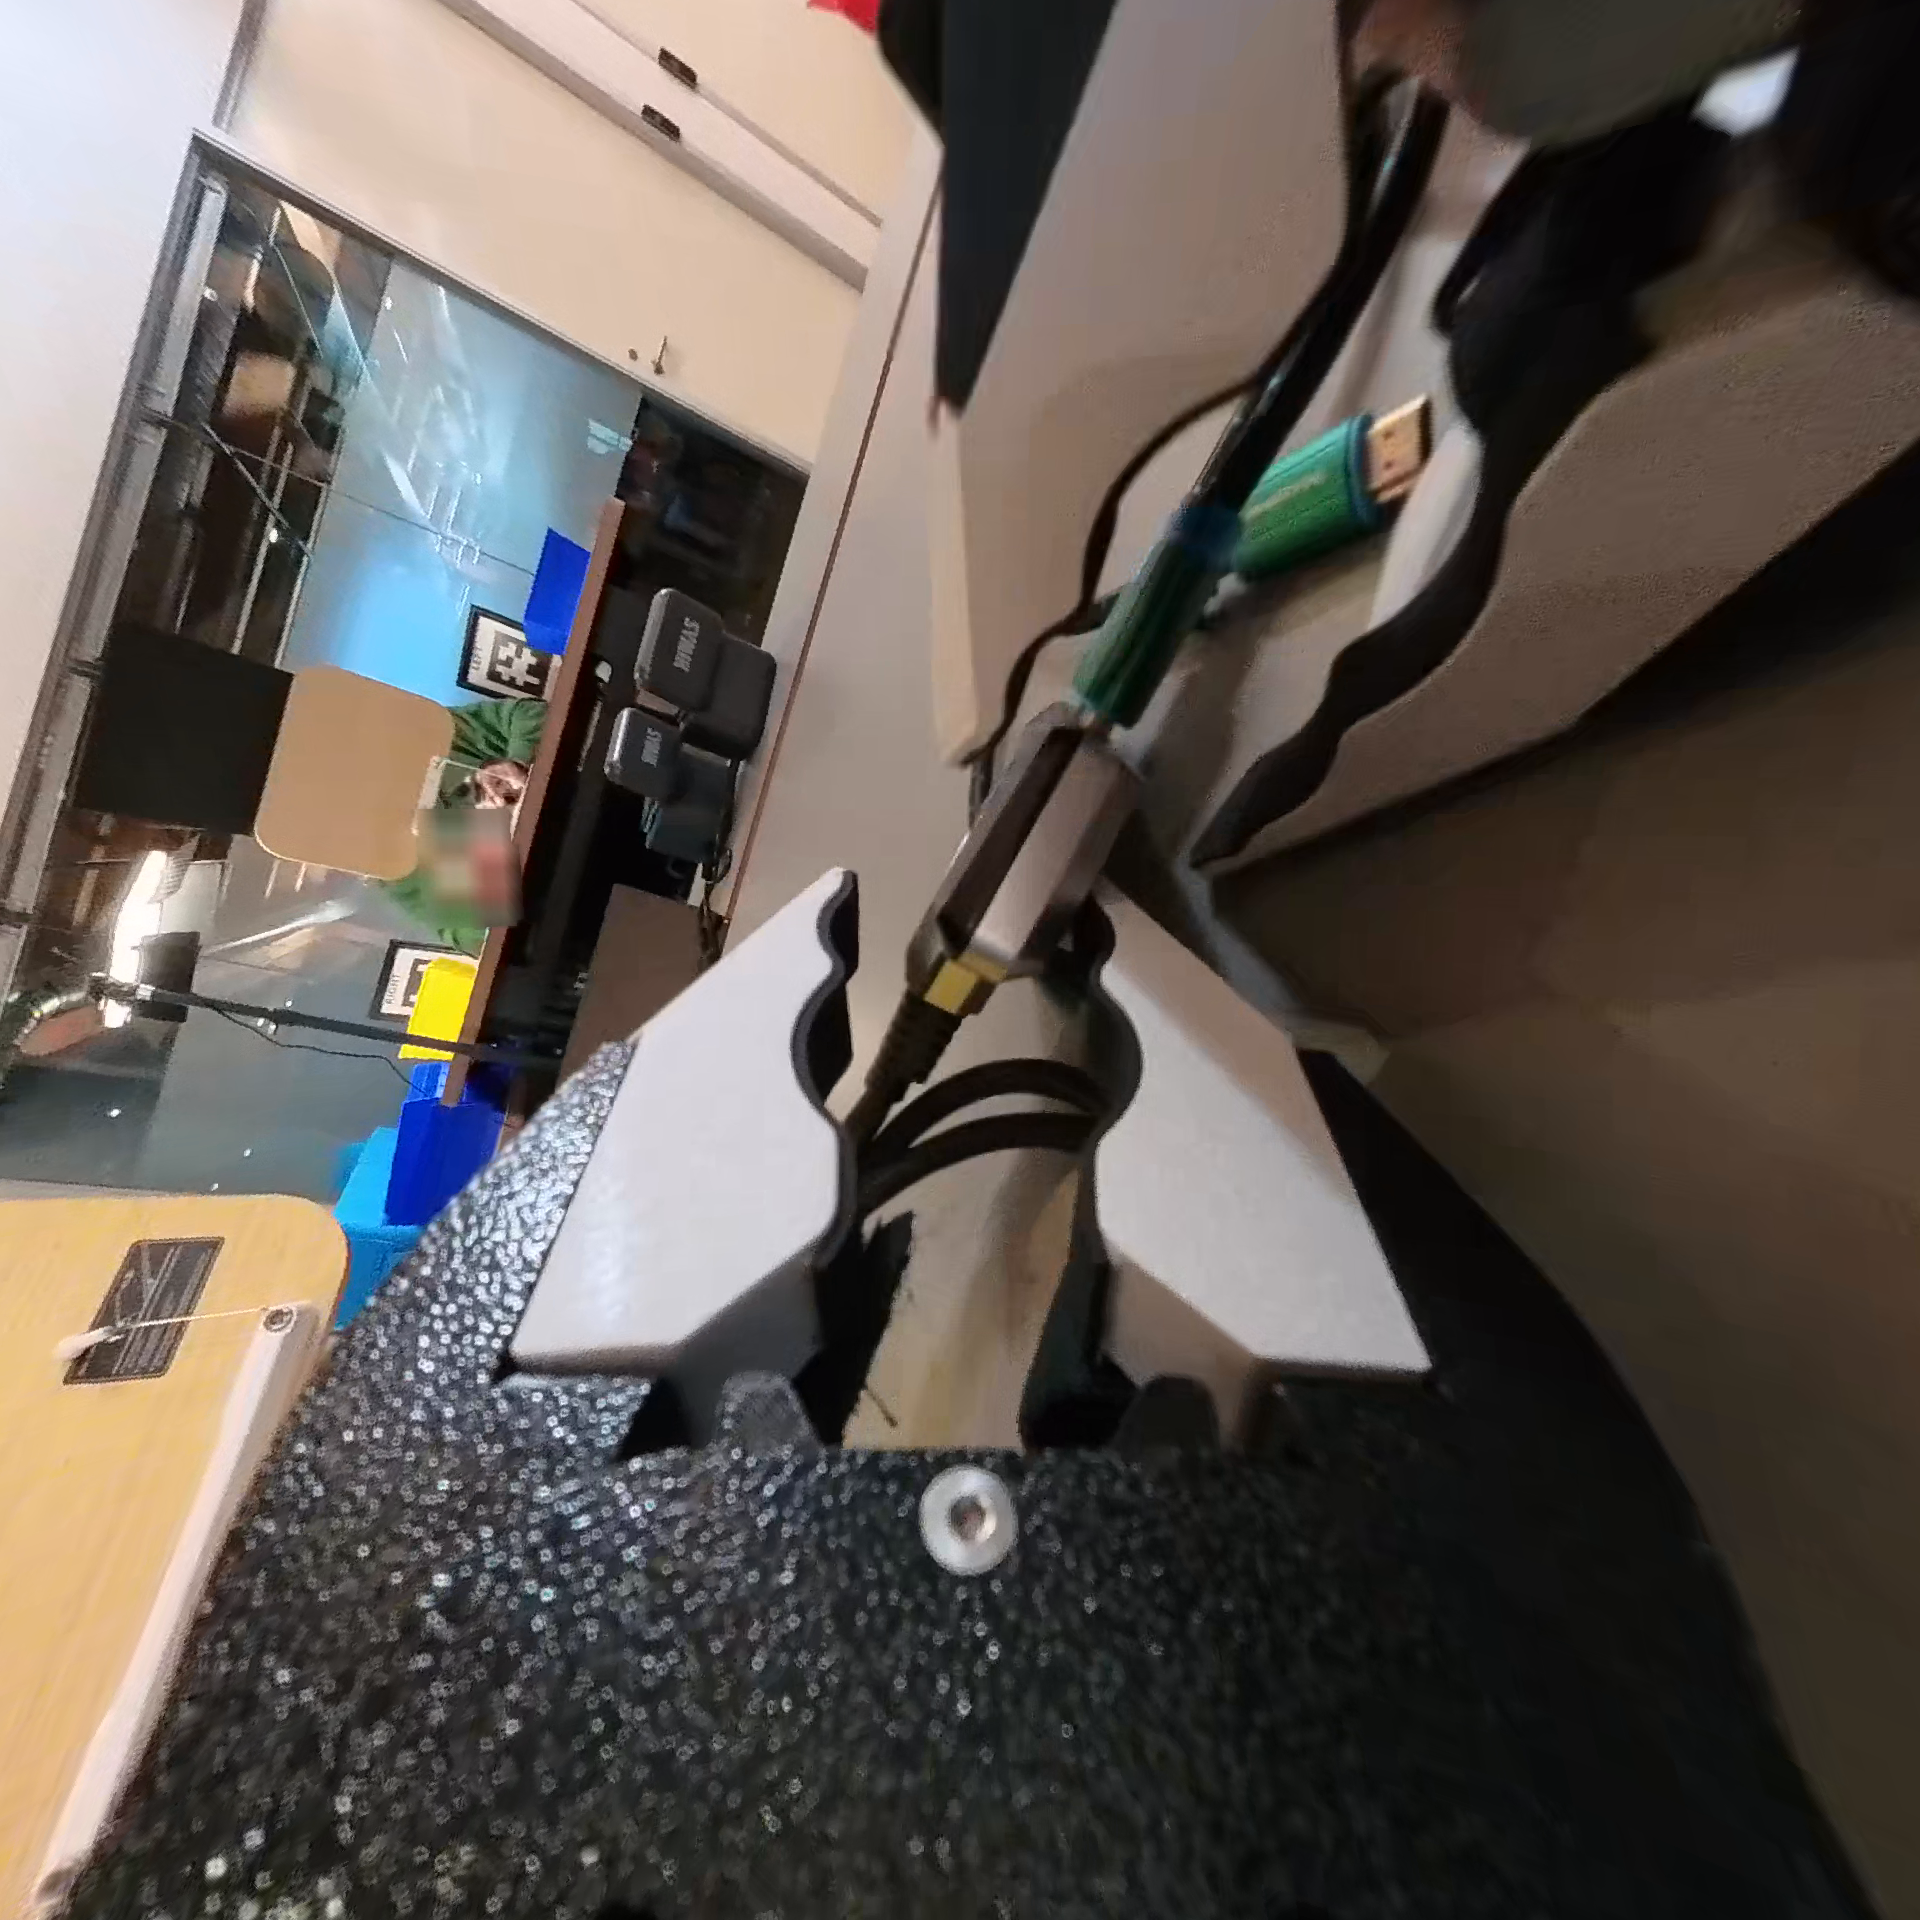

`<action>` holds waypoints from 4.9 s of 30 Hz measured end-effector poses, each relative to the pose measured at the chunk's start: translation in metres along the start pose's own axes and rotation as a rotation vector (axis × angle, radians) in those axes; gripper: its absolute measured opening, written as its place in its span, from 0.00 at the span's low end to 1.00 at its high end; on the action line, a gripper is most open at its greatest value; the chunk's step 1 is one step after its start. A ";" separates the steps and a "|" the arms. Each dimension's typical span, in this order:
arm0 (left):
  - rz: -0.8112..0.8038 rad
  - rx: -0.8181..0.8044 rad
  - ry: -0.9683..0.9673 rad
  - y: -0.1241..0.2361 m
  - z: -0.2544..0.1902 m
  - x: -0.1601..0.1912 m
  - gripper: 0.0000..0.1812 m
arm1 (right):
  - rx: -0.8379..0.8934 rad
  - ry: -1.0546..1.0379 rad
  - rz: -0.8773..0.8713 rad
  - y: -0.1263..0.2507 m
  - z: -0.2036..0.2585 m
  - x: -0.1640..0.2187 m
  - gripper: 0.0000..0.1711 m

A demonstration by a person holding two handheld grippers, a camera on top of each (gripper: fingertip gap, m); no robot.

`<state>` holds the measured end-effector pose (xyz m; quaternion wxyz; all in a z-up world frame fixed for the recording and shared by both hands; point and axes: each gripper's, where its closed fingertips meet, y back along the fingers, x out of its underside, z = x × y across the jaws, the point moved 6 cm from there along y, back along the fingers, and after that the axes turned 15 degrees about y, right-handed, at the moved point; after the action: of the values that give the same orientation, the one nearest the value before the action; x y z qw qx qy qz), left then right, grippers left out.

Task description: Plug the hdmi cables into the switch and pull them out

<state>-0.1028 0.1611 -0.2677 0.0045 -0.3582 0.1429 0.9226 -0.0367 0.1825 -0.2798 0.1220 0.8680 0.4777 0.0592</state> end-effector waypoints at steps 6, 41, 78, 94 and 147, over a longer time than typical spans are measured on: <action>-0.037 -0.067 0.031 0.023 0.000 0.001 0.23 | 0.127 0.133 0.080 -0.010 -0.001 -0.003 0.15; -0.591 -0.164 -0.051 0.082 -0.022 -0.063 0.22 | 0.584 -0.071 0.092 0.057 -0.150 0.047 0.12; -0.521 -0.141 -0.001 0.072 -0.017 -0.053 0.19 | 0.034 0.722 0.896 0.195 -0.219 0.343 0.12; -0.515 -0.130 0.003 0.071 -0.017 -0.051 0.18 | -0.086 0.673 0.794 0.130 -0.146 0.342 0.11; -0.433 -0.128 0.054 0.061 -0.012 -0.045 0.16 | -0.155 -0.414 0.697 0.112 -0.168 0.287 0.36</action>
<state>-0.0684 0.1033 -0.2307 0.1761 -0.4046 0.0039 0.8974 0.1722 0.3932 -0.0919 0.2530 0.9597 0.1146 -0.0430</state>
